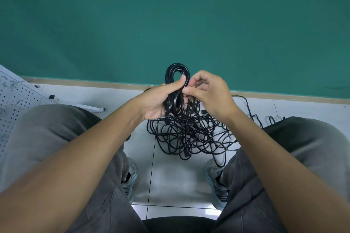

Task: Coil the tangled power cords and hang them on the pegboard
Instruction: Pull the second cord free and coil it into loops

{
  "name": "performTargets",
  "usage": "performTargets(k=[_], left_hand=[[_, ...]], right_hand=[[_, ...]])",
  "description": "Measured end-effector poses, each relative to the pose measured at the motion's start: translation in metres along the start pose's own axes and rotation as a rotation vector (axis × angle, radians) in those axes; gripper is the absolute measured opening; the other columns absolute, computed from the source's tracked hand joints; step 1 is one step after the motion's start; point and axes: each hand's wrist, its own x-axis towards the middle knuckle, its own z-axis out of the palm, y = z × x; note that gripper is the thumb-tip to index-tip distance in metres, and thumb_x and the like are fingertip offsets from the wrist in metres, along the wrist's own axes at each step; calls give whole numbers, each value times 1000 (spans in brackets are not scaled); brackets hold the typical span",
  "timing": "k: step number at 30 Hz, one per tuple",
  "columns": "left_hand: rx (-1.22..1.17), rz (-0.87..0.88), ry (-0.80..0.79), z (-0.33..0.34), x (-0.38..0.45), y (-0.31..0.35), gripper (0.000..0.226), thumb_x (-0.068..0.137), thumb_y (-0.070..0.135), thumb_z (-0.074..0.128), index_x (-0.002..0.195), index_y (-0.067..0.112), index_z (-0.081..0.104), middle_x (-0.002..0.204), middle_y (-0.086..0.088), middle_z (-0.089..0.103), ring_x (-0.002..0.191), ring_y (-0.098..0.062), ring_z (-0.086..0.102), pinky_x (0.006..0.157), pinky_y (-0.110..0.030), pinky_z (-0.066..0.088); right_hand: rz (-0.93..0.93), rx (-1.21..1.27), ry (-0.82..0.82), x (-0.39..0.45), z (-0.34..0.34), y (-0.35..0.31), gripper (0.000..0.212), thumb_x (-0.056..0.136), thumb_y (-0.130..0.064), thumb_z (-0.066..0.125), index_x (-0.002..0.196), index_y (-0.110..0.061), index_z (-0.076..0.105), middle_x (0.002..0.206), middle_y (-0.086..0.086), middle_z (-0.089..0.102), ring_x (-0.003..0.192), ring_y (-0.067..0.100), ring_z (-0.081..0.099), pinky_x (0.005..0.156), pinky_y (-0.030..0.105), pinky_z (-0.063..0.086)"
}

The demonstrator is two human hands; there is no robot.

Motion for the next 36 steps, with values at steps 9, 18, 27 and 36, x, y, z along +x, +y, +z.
performTargets(k=[9,18,27,36], left_hand=[[-30,-17,-33,-5,1,-1,37,91,52,58,88,15,63,71,0,58,58,-11,59,58,-22,54],[-267,-18,-45,-15,3,9,19,92,27,65,83,14,56,65,5,55,56,-8,58,55,-22,53],[-325,1,-33,-21,4,10,8,83,19,61,81,14,54,65,5,52,58,-8,56,55,-22,52],[2,-67,105,-20,9,1,19,97,17,62,79,16,66,75,2,66,69,-12,66,64,-24,55]], right_hand=[[28,127,-138,0,-4,5,23,98,-3,64,109,-18,50,106,9,57,79,11,69,77,22,54],[134,38,-200,3,-2,14,9,103,-13,58,99,-20,59,99,3,65,95,20,66,96,38,52],[255,88,-130,5,-1,16,11,102,-7,59,93,-13,61,88,5,70,73,11,70,83,31,59],[110,173,4,1,-9,-9,15,101,-1,59,94,-12,65,106,17,64,84,17,70,70,27,61]])
